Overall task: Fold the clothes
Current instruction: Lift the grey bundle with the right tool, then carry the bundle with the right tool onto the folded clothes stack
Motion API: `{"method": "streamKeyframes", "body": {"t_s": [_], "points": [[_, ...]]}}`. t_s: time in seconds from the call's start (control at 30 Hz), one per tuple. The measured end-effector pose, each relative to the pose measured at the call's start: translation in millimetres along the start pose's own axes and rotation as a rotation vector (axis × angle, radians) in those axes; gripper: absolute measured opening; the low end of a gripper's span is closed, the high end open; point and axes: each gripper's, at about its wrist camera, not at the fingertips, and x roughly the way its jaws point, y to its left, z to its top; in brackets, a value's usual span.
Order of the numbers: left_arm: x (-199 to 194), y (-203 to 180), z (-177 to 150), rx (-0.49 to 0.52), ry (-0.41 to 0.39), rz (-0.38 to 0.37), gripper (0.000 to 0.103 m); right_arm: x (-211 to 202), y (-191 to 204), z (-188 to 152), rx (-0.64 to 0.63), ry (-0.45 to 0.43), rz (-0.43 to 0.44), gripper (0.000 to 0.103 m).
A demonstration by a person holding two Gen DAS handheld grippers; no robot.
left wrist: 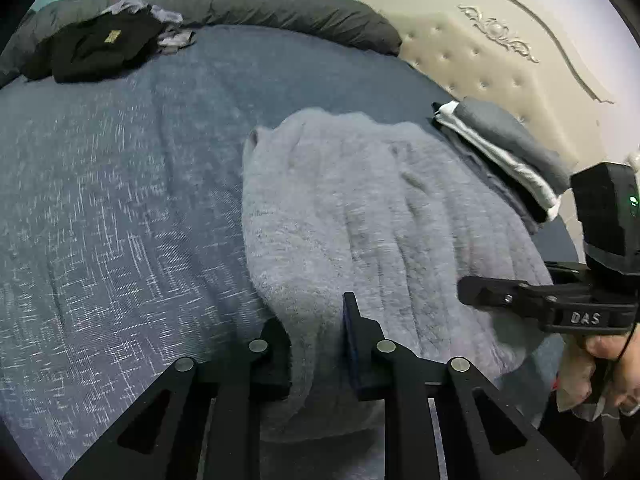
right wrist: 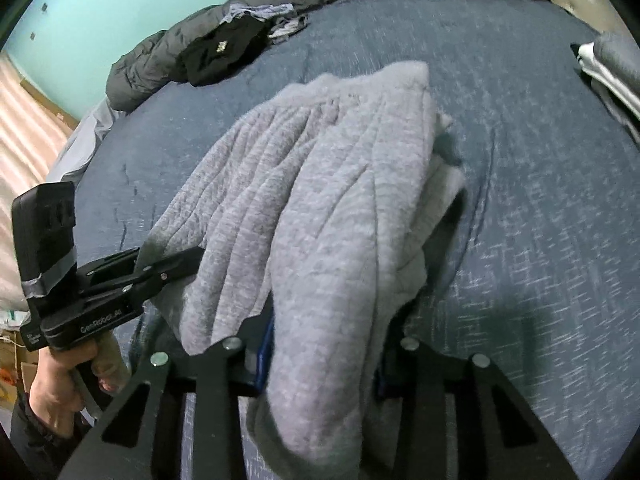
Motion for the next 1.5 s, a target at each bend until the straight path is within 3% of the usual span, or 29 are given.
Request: {"method": "streamKeyframes", "body": {"t_s": [0.33, 0.97, 1.3, 1.5], "points": [[-15.6, -38.3, 13.9, 0.028, -0.007, 0.014, 0.019, -37.8, -1.9, 12.8, -0.093, -0.021, 0.001, 0.036], [-35.2, -149.0, 88.1, 0.168, -0.064, 0.037, 0.018, -129.2, -41.8, 48.9, -0.185, -0.136, -0.027, 0.035], [-22.1, -254.4, 167.5, 0.253, -0.149, 0.014, 0.018, -217.9, -113.7, 102.3, -0.223, -0.237, -0.052, 0.035], [9.5, -320.1, 216.0, 0.26, -0.204, -0.025, 0.019, -275.5, -173.8, 138.0, -0.273, -0.282, -0.091, 0.035]]}}
